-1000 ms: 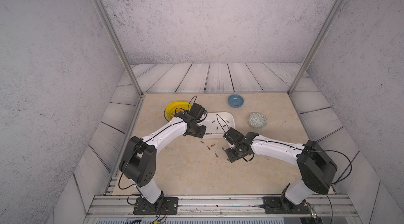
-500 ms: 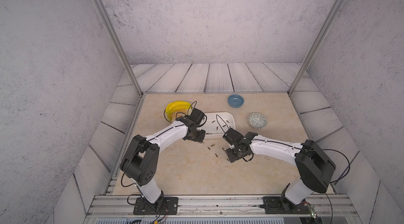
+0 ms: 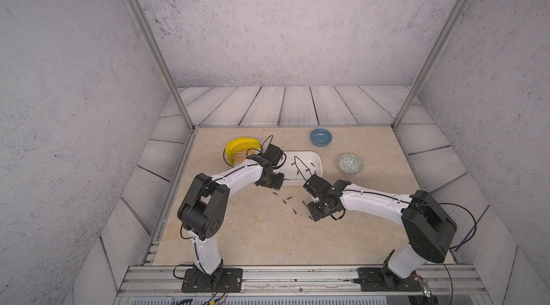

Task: Put the bit on the desktop into the storage box
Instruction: Adjust the storage box at the center of the board.

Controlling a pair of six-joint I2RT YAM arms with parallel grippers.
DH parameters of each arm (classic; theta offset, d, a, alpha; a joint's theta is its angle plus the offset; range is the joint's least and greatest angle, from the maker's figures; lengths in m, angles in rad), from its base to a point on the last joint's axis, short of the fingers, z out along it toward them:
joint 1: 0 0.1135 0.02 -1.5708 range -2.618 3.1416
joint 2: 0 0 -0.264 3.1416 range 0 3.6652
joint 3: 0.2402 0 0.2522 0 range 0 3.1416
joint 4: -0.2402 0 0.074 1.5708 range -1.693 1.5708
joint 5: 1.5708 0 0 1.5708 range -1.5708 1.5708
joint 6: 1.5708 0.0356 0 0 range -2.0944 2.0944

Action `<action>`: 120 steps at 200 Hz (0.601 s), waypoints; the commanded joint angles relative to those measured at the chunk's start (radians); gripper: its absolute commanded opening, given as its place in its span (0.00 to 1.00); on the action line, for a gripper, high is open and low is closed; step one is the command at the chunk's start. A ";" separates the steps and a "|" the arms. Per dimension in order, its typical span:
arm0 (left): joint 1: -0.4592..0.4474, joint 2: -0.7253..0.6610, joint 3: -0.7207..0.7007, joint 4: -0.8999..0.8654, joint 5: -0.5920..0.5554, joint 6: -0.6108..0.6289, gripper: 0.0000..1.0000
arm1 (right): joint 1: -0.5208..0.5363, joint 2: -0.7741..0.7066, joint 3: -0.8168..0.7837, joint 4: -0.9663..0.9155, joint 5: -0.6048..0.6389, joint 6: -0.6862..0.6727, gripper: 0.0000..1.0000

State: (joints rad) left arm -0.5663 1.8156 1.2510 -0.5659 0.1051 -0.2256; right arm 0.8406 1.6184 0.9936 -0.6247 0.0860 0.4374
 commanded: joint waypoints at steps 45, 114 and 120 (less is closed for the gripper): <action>-0.038 -0.157 -0.199 0.129 -0.110 -0.022 0.53 | 0.002 -0.003 0.014 -0.021 0.024 0.009 0.55; -0.067 -0.108 -0.191 0.148 -0.163 -0.037 0.61 | 0.002 -0.008 0.014 -0.030 0.027 0.010 0.55; -0.067 -0.104 -0.190 0.152 -0.163 -0.037 0.61 | 0.002 -0.009 0.014 -0.030 0.029 0.011 0.55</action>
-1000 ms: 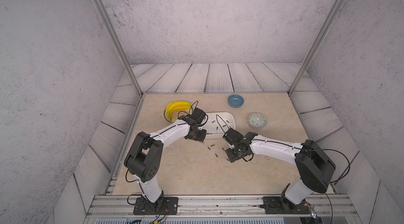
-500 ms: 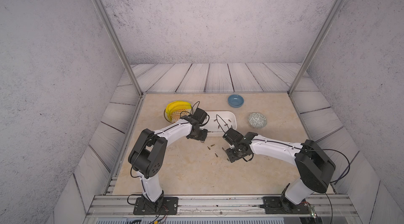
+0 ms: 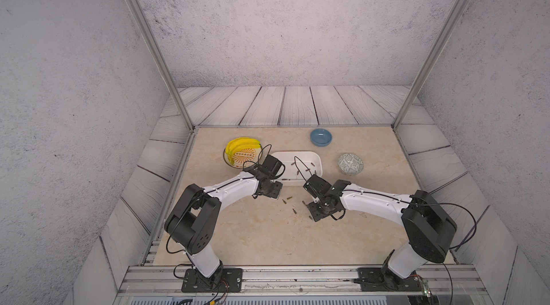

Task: Put the bit on the desktop into the storage box
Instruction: Adjust the storage box at the center of the board.

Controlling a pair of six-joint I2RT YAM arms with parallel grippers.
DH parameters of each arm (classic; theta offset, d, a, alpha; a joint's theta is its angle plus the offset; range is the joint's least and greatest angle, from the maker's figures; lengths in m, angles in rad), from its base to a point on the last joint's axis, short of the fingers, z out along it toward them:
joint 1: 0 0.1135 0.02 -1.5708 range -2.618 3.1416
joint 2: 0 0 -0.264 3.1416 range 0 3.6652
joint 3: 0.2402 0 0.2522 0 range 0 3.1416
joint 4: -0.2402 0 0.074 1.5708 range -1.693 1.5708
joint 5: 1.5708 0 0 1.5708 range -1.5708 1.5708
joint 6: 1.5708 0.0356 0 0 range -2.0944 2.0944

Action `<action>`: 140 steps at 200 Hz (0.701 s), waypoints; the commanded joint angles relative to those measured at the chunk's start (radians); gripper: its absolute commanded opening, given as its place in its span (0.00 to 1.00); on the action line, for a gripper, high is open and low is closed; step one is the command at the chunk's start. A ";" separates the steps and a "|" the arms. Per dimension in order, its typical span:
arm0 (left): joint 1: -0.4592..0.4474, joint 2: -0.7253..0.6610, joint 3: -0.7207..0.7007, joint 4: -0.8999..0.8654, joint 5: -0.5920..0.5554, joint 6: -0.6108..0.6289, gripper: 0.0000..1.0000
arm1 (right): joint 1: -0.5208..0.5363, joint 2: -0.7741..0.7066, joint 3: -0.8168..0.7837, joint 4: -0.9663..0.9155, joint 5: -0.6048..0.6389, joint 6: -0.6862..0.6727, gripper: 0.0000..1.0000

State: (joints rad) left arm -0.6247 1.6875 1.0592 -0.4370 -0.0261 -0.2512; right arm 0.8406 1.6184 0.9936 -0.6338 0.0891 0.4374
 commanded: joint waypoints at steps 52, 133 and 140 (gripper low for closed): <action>-0.019 0.058 0.005 0.044 -0.027 -0.016 0.60 | 0.001 -0.009 0.016 -0.027 0.032 0.011 0.55; -0.021 0.111 0.001 0.090 -0.012 -0.019 0.59 | 0.002 -0.013 0.009 -0.029 0.038 0.011 0.55; -0.021 0.115 0.001 0.094 -0.011 -0.019 0.59 | 0.002 -0.014 0.009 -0.029 0.037 0.011 0.55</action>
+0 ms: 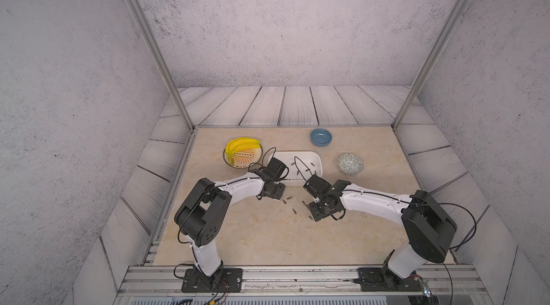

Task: Put the bit on the desktop into the storage box
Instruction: Adjust the storage box at the center of the board, then pick up the screwdriver bit from the center of the board.

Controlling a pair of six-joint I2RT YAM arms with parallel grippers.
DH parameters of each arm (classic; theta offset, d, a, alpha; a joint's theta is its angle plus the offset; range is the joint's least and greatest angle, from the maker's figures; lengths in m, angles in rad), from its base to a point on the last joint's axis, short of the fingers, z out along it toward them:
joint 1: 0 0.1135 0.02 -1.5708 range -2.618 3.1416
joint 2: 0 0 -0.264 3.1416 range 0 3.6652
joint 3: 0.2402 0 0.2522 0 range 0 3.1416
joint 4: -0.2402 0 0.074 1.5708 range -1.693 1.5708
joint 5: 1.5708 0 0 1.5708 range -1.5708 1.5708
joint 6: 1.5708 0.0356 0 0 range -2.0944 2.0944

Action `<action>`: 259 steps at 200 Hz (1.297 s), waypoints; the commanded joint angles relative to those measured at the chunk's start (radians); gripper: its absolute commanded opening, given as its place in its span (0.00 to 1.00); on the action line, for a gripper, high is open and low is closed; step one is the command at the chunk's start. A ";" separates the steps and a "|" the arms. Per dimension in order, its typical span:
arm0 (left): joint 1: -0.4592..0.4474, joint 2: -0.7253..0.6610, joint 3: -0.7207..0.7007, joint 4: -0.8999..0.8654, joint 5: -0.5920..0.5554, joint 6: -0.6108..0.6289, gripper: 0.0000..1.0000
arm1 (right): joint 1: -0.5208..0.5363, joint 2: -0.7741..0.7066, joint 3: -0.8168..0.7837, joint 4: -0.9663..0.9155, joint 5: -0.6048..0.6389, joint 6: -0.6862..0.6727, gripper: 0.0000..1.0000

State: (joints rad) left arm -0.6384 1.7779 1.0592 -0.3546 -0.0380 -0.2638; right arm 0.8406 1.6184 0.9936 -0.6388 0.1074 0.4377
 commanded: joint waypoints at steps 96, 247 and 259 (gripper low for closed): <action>-0.010 0.070 0.016 0.013 0.013 -0.006 0.55 | 0.000 -0.018 0.002 -0.028 0.032 0.012 0.55; -0.018 0.094 0.016 -0.012 0.007 -0.003 0.21 | 0.000 -0.025 0.008 -0.036 0.043 0.012 0.55; -0.018 0.089 0.015 -0.012 0.006 -0.005 0.21 | 0.003 -0.024 0.009 -0.036 0.044 0.012 0.55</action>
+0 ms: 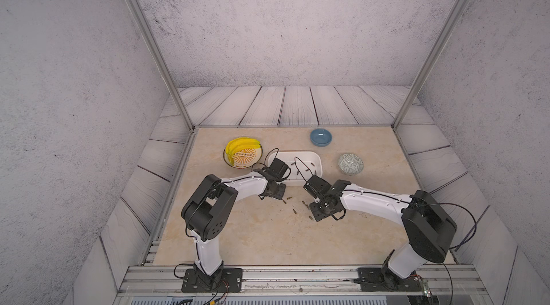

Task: Put the bit on the desktop into the storage box
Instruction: Pick up the screwdriver bit from the center of the board.

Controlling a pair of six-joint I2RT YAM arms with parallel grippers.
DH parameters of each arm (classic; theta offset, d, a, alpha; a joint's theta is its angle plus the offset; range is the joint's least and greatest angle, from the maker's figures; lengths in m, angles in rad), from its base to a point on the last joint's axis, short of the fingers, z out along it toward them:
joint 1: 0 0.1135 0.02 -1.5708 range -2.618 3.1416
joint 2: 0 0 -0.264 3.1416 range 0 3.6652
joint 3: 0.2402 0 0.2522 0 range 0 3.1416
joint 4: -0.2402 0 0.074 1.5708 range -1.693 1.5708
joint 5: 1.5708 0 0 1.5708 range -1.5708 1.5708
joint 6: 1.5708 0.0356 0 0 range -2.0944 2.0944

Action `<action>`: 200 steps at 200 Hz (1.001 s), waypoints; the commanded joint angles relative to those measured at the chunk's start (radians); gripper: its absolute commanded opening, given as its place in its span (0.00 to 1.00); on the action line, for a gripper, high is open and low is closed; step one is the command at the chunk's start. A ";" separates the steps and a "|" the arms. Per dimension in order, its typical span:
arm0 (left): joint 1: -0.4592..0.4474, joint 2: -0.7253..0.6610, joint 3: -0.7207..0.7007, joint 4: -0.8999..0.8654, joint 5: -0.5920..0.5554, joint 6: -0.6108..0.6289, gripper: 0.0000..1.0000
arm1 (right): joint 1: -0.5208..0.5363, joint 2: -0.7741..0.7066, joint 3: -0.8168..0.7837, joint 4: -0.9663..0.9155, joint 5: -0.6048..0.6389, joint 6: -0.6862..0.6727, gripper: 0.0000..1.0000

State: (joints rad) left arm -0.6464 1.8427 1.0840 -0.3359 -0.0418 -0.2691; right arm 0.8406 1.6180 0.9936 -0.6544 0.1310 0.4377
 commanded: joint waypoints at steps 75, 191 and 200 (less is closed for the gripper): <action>-0.013 -0.063 -0.067 -0.044 -0.003 -0.018 0.18 | -0.001 -0.020 0.015 -0.025 0.021 0.010 0.55; -0.016 -0.200 -0.057 -0.142 -0.033 -0.011 0.18 | 0.000 -0.016 0.025 -0.028 0.021 0.011 0.55; -0.016 -0.207 -0.037 -0.159 -0.036 -0.006 0.18 | 0.000 -0.017 0.025 -0.028 0.021 0.012 0.55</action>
State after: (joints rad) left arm -0.6579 1.6684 0.9924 -0.4328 -0.0570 -0.2916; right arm 0.8406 1.6180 0.9936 -0.6598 0.1333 0.4381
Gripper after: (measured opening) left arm 0.269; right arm 0.548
